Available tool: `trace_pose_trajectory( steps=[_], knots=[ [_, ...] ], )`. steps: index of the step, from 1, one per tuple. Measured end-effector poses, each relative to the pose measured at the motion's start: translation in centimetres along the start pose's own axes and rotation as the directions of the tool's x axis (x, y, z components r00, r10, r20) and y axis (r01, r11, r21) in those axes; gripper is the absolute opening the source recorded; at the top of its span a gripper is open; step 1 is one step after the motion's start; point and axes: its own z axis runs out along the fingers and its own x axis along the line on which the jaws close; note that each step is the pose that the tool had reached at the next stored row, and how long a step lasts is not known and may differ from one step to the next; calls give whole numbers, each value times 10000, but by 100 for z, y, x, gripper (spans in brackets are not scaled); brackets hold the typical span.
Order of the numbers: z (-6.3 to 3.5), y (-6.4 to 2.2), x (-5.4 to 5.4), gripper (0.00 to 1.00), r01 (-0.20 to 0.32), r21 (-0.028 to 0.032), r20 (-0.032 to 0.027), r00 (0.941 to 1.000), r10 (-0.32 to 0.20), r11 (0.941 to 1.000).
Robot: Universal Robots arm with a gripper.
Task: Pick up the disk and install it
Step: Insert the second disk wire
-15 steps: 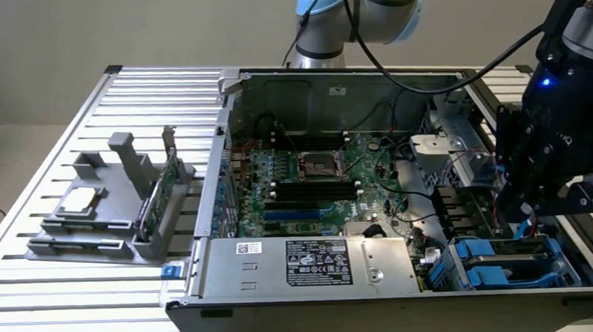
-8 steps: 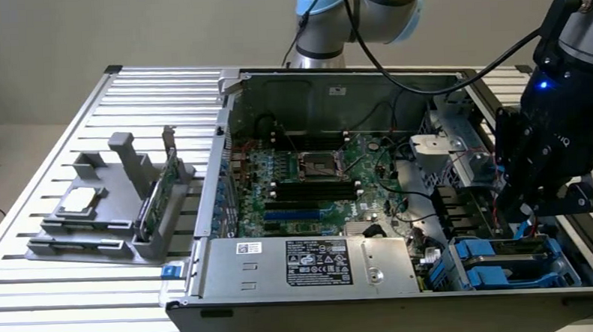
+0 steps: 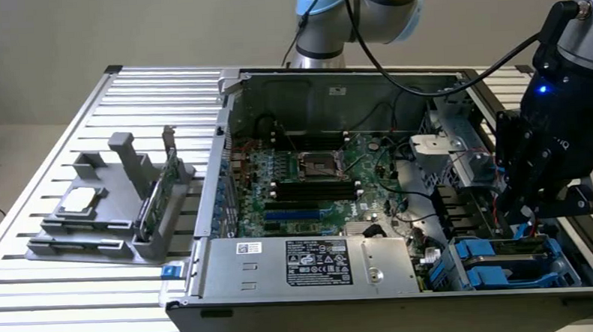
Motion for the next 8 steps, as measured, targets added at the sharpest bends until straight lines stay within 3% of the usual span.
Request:
trace_pose_trajectory(
  steps=[2, 3, 8],
  knots=[
    [10, 4, 5, 24, 6, -1, 19, 10000, -6, 10000],
    [14, 5, 6, 17, 8, -3, 27, 10000, -8, 10000],
    [30, 5, 6, 17, 41, -7, 38, 10000, -41, 10000]
  ],
)
